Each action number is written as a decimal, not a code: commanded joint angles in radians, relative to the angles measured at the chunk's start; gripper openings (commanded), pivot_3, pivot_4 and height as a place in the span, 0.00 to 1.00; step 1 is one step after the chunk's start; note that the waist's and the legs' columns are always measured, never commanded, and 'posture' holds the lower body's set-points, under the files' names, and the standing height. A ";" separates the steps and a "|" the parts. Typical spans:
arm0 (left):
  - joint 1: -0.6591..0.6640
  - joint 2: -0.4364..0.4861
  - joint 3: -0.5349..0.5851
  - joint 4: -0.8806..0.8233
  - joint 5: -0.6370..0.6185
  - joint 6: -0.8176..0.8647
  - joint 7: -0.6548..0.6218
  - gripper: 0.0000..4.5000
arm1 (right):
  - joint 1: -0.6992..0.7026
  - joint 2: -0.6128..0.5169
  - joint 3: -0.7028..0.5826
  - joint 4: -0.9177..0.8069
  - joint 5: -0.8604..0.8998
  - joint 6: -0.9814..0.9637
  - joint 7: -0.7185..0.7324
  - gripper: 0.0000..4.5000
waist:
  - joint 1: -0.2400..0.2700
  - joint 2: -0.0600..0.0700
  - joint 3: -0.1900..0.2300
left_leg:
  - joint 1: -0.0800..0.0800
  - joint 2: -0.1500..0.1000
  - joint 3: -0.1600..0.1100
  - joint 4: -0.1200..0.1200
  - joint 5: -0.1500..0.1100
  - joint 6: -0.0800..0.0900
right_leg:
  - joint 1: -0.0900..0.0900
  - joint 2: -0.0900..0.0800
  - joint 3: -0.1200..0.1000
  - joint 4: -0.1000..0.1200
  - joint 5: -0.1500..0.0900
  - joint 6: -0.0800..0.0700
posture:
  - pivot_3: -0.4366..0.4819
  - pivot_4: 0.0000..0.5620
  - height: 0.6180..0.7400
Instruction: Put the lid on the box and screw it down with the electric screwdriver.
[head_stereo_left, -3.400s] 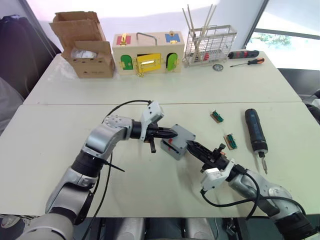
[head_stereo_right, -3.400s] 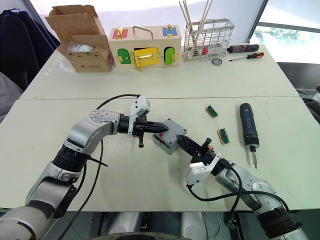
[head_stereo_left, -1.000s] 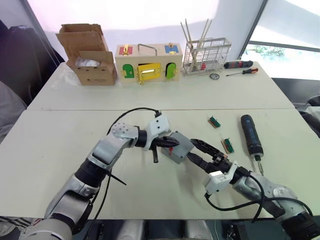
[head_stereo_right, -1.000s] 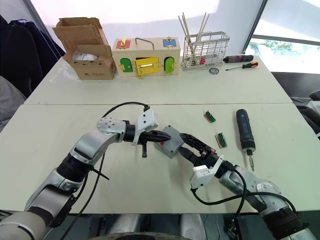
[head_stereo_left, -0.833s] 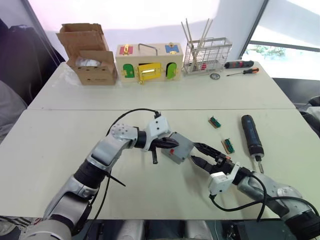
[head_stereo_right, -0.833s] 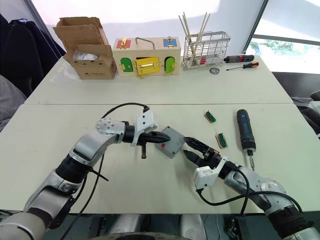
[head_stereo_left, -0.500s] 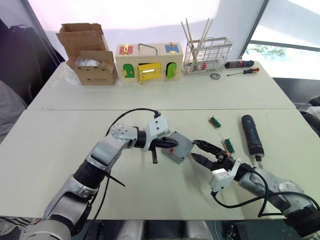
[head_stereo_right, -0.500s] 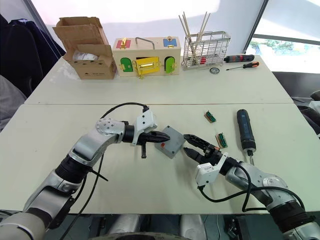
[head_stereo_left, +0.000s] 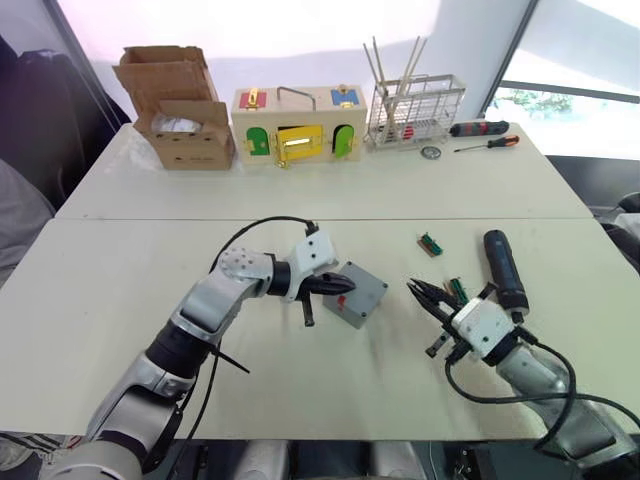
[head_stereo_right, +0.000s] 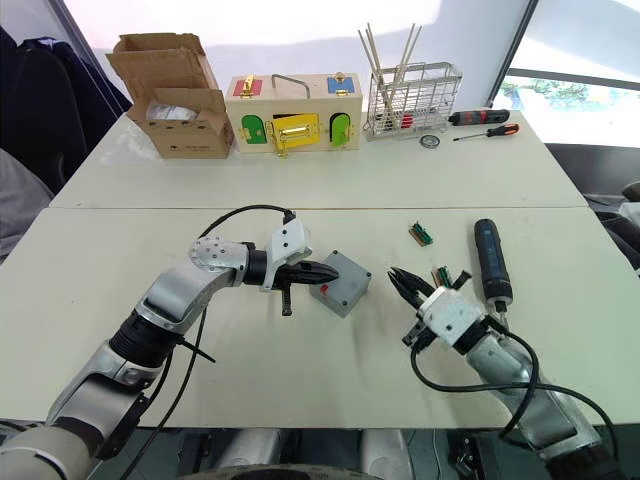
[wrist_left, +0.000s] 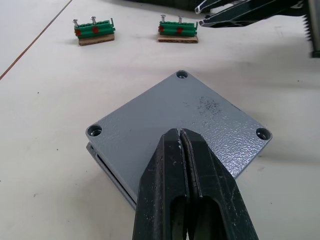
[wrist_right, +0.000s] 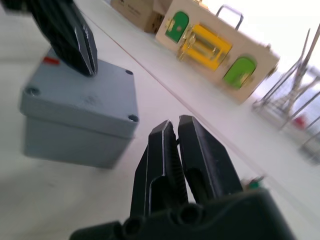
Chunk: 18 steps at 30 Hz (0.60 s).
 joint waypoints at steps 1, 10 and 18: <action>0.038 0.022 -0.037 0.078 0.053 0.034 0.008 0.00 | 0.007 -0.004 -0.001 -0.128 0.189 0.183 0.139 0.01 | 0.001 0.001 0.000 | 0.000 0.000 0.000 0.000 0.000 0.000 | 0.001 0.000 0.000 -0.001 0.000 0.000 | 0.48 0.27 0.95; 0.029 0.005 -0.027 0.079 0.048 0.028 0.016 0.00 | 0.000 0.065 0.048 -0.167 0.182 0.351 0.244 0.01 | 0.019 0.002 0.004 | -0.001 0.000 -0.001 -0.001 0.000 0.000 | 0.000 0.000 -0.001 -0.003 0.000 0.001 | 0.48 0.27 0.95; 0.033 0.001 -0.007 0.061 0.038 0.013 0.018 0.00 | -0.030 0.123 0.032 -0.154 0.157 0.368 0.265 0.01 | 0.020 0.003 0.005 | -0.002 0.000 -0.001 -0.001 0.000 0.000 | -0.002 0.000 -0.001 -0.003 0.002 0.004 | 0.48 0.27 0.95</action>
